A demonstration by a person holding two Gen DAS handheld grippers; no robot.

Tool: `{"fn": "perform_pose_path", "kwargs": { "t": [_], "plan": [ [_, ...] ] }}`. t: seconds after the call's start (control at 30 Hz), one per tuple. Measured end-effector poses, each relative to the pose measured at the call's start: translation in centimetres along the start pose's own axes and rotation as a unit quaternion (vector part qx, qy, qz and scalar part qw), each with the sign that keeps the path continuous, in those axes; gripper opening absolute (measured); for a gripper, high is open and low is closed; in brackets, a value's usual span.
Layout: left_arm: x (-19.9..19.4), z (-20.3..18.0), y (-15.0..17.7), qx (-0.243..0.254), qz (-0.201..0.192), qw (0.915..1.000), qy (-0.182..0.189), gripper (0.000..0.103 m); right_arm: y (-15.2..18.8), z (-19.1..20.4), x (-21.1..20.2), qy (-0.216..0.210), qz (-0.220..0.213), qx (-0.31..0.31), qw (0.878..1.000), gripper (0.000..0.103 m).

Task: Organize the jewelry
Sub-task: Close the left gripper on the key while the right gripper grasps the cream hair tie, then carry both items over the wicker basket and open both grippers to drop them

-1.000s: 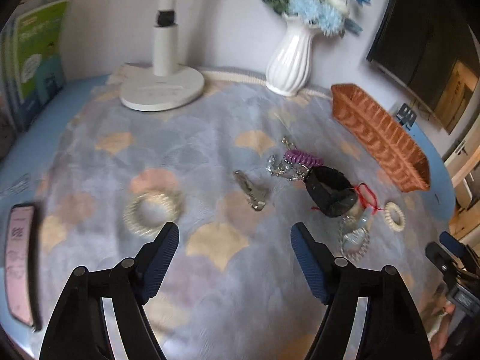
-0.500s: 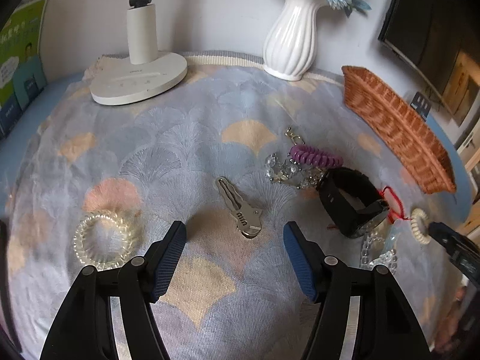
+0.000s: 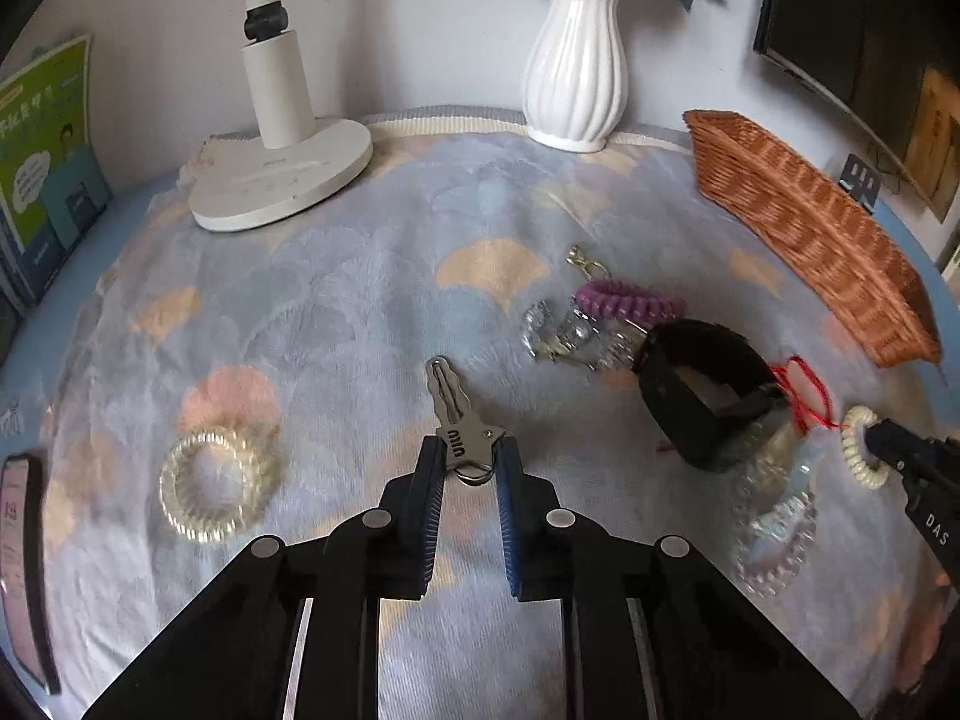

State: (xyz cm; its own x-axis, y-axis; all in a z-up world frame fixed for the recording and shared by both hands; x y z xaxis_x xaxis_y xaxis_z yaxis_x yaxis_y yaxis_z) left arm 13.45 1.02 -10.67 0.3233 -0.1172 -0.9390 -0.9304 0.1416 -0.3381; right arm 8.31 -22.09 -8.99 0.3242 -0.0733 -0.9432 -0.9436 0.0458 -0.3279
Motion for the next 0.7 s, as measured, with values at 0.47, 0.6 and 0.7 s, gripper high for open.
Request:
{"fn": "perform_pose_path", "kwargs": {
  "t": [0.47, 0.6, 0.7],
  "plan": [
    [-9.6, -9.3, -2.4, 0.096, -0.073, 0.9880, 0.096, 0.017, -1.0, -5.6, -9.3, -0.052, -0.100, 0.006, 0.994, 0.013],
    [-10.6, -14.4, -7.0, 0.129, -0.075, 0.9806, 0.126, 0.017, -4.6, -9.5, -10.0, -0.039, -0.124, 0.028, 0.991, 0.013],
    [-9.3, -18.0, -10.3, 0.130, -0.051, 0.9780, 0.155, 0.017, -7.6, -11.9, -8.1, -0.016, -0.108, 0.041, 0.993, 0.013]
  ]
}}
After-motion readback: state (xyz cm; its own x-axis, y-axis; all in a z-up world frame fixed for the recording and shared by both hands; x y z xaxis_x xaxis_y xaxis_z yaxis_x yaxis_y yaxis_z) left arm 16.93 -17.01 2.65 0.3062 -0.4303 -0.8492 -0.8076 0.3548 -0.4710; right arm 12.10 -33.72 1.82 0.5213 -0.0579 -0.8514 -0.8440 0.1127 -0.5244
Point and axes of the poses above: each gripper's, at about its wrist camera, not at the fingertips, and x roughly the way its jaws point, z to its left, y to its underside, the point moved 1 cm from there along x, roughly the way its jaws point, and after that the axes turned 15 degrees about z, right-handed, at the moved point
